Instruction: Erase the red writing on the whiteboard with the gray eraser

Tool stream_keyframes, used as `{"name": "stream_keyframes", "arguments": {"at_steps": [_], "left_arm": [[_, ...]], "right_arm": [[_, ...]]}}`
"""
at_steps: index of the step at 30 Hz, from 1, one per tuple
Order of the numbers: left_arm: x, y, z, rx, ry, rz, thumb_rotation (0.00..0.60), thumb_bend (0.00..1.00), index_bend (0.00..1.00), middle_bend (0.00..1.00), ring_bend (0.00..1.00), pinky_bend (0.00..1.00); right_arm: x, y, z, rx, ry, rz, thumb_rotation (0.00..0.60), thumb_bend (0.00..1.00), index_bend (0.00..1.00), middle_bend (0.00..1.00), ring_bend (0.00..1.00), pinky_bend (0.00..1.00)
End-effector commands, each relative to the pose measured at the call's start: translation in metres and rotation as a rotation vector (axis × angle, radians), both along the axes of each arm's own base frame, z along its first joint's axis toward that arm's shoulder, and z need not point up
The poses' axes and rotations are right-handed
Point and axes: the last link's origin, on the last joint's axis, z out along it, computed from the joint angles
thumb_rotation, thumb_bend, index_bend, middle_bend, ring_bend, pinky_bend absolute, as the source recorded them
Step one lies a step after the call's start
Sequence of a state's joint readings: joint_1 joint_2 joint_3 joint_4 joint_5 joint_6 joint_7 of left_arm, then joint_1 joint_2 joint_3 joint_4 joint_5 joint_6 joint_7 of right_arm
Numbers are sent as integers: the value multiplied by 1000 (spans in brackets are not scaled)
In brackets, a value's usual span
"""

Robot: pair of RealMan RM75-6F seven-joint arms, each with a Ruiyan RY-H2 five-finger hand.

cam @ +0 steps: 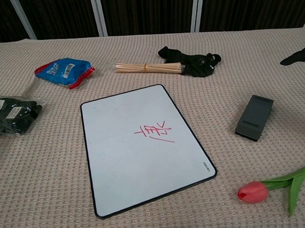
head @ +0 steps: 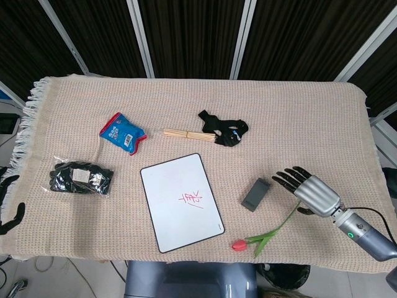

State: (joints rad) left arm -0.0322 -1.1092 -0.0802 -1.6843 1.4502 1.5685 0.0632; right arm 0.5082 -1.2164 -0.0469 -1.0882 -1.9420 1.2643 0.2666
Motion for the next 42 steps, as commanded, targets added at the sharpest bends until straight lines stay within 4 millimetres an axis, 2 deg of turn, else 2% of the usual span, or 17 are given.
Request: {"name": "stream_keyframes", "arguments": {"at_steps": [1,8,20,35,42], "left_arm": [[0,0,0,1,1,2,600,385,192,37,0,12],[0,1,0,4,2,3,600,385,192,37,0,12],[-1,1,1,3,-1,7,600,385,192,37,0,12],[-3,4,3,6,-8,20,600,385,192,37,0,12],[-3,4,4,7,-11,21,600,385,192,37,0,12]], "right_arm": [[4,-6,-7,11,7,9,600,254,141,181,177,156],[24,-22,-32,61,49,44,600,269,201,225,207,169],[46,-36,-56,89,102,68,600,350,267,292,254,195],[64,-37,-83,130,145,102,600,358,294,328,290,217],[67,-37,-93,141,171,114,600,371,339,358,332,248]]}}
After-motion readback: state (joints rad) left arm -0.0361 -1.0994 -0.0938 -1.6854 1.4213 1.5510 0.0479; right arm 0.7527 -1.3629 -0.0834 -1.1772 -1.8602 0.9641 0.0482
